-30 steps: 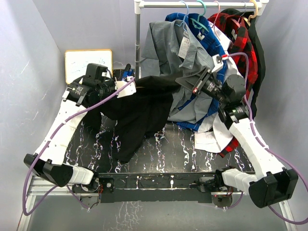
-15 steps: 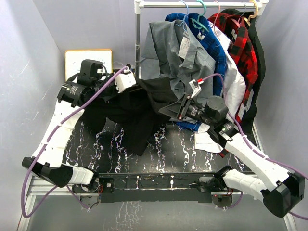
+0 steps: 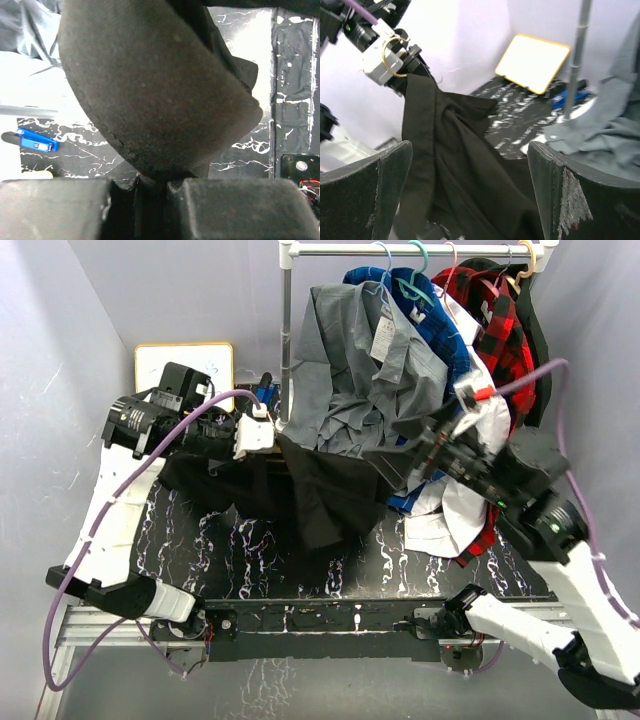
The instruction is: Place the shirt on the hanger
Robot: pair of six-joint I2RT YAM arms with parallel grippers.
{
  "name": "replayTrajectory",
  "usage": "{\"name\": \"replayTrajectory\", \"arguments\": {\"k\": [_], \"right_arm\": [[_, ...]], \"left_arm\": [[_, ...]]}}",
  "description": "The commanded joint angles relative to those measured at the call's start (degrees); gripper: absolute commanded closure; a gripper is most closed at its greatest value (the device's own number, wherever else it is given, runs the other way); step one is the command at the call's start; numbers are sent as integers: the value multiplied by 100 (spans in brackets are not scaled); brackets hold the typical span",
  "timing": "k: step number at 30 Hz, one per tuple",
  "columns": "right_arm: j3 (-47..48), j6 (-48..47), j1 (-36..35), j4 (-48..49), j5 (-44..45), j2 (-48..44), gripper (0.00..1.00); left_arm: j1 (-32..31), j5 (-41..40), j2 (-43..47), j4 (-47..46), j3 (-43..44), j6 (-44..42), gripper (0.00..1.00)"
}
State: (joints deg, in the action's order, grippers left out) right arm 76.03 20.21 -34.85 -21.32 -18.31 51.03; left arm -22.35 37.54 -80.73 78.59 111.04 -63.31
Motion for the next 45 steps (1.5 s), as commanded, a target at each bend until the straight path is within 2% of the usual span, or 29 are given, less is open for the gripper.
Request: {"name": "replayTrajectory", "arguments": {"k": [1, 4, 6, 9, 11, 13, 15, 22, 31, 37, 39, 40, 41, 43, 45], "right_arm": [[343, -1831, -13, -1629, 655, -431, 2], [501, -2560, -7, -2855, 237, -301, 2], [235, -2970, -184, -3421, -58, -300, 2], [-112, -3335, -211, -3602, 191, -403, 2], [-322, -3498, -214, -3594, 516, -466, 6], [-565, -3504, -209, -3471, 727, -462, 16], [-858, -3470, -211, -3276, 727, -481, 19], [-1649, -3325, -211, -1943, 970, -950, 11], [-2205, -3069, -207, -905, 329, -559, 14], [-2438, -3106, -208, -623, 308, -499, 16], [-2536, -3123, -213, -520, 320, -552, 23], [-2559, -3123, -213, -505, 300, -549, 31], [-2551, -3108, -210, -509, 267, -530, 42], [-2494, -3049, -208, -590, 230, -486, 71], [-2410, -3016, -207, -704, 192, -503, 96]], "left_arm": [[2, 449, -133, 394, 120, -474, 100], [2, 363, -286, 391, 279, -611, 100], [14, 260, -521, 394, 539, -599, 100], [115, 219, -743, 395, 779, -731, 100], [125, 242, -802, 390, 821, -860, 100], [123, 282, -871, 394, 889, -871, 100], [123, 296, -900, 390, 884, -920, 100], [124, 249, -788, 387, 726, -1044, 100], [126, 294, -801, 383, 709, -1034, 100], [124, 344, -819, 385, 708, -1020, 100], [125, 355, -830, 385, 701, -1023, 100], [125, 359, -848, 392, 702, -1007, 100], [125, 363, -867, 386, 700, -998, 100], [121, 379, -889, 385, 693, -964, 100], [126, 387, -890, 385, 684, -947, 100]]}}
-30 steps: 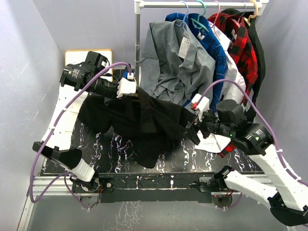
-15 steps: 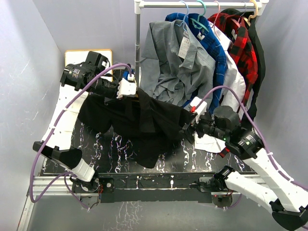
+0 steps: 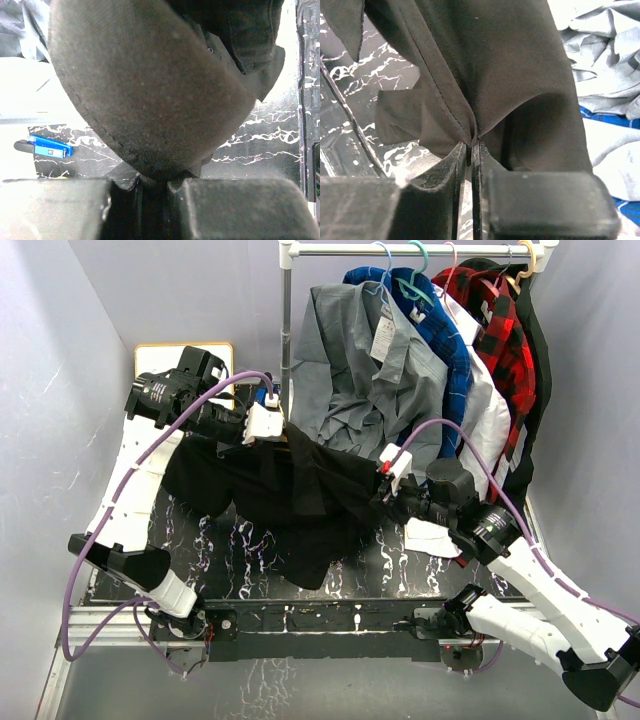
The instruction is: Place the shirt on the hanger
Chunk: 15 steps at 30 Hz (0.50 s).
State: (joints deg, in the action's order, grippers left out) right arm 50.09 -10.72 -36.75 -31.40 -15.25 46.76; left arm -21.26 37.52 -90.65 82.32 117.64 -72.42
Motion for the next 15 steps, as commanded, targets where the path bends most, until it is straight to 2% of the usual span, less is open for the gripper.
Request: {"name": "replayTrajectory", "arguments": {"k": [1, 5, 10, 15], "right_arm": [[243, 85, -20, 233, -104, -117, 100], [612, 42, -21, -132, 171, -363, 100], [1857, -234, -17, -1244, 1010, -225, 100], [2932, -563, -23, -1768, 1777, 52, 100]], "left_arm": [[16, 389, 98, 12, 27, -35, 100], [15, 328, 87, 12, 5, -28, 100], [17, 165, 44, 4, -2, -27, 100], [16, 104, 43, 12, 9, -61, 100]]}}
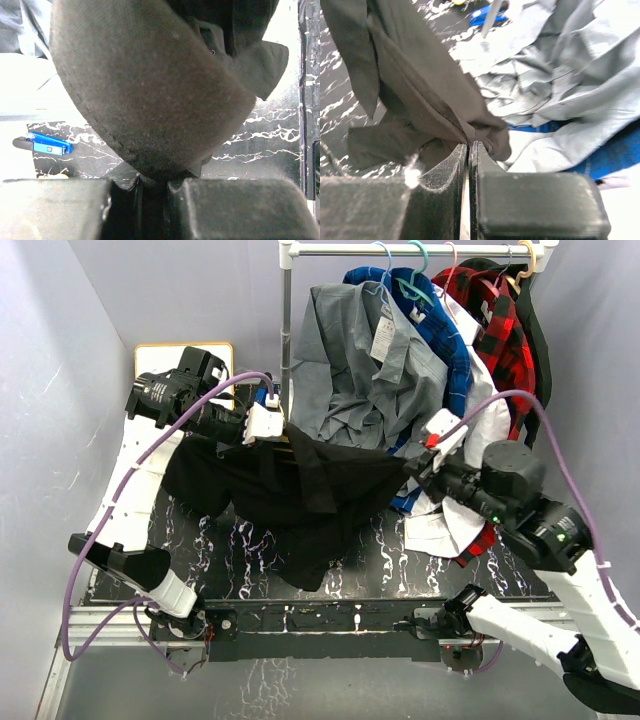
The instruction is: Place the shirt on the hanger
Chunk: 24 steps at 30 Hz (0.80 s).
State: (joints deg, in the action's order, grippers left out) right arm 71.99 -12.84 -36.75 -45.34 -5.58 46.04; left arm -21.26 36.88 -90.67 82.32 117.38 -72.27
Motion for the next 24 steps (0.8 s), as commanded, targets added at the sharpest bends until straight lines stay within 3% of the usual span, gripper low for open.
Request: {"name": "replayTrajectory", "arguments": {"k": [1, 7, 12, 18, 21, 22, 24], "right_arm": [[920, -463, -22, -419, 997, 173, 100], [1693, -1323, -73, -213, 2074, 554, 100], [1871, -1599, -77, 159, 2360, 788, 100], [1379, -1217, -70, -271, 2286, 751, 100], [994, -1071, -73, -296, 2595, 429, 100], [902, -1065, -74, -277, 2681, 337, 96], [860, -1003, -78, -311, 2740, 208, 64]], "left_arm": [[16, 164, 55, 14, 31, -89, 100], [16, 192, 103, 15, 169, -63, 100], [32, 899, 154, -17, 664, 325, 100], [52, 1187, 438, -1110, 603, 1095, 100], [72, 1350, 243, -662, 998, 825, 100], [70, 1424, 220, -522, 1036, 736, 100], [74, 1483, 249, -333, 939, 575, 100]]}}
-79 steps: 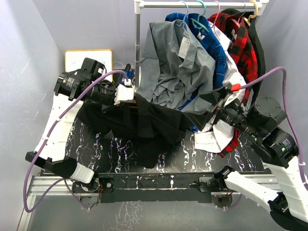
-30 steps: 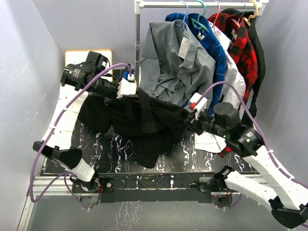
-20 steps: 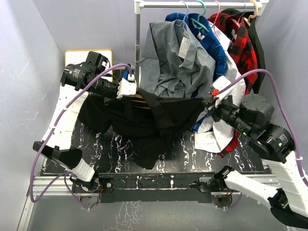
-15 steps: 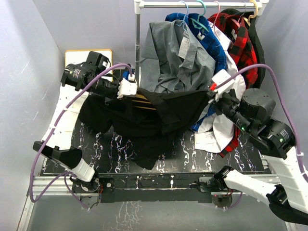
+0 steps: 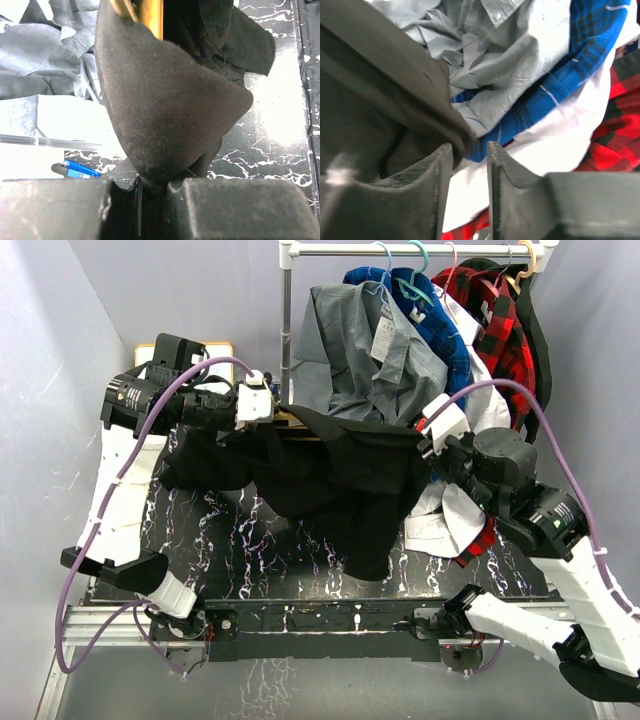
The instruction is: Place the shirt on the hanger
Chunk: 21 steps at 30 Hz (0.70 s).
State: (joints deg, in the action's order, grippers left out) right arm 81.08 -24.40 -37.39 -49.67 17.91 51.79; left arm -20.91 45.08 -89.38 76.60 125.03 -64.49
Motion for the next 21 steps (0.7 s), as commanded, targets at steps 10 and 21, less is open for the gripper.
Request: {"name": "replayTrajectory", "arguments": {"k": [10, 21], "right_arm": [[965, 84, -13, 193, -400, -581, 2], [887, -432, -33, 473, -3132, 613, 2]], "left_arm": [[41, 93, 213, 593, -371, -808, 100], [36, 729, 66, 584, -56, -804, 100]]}}
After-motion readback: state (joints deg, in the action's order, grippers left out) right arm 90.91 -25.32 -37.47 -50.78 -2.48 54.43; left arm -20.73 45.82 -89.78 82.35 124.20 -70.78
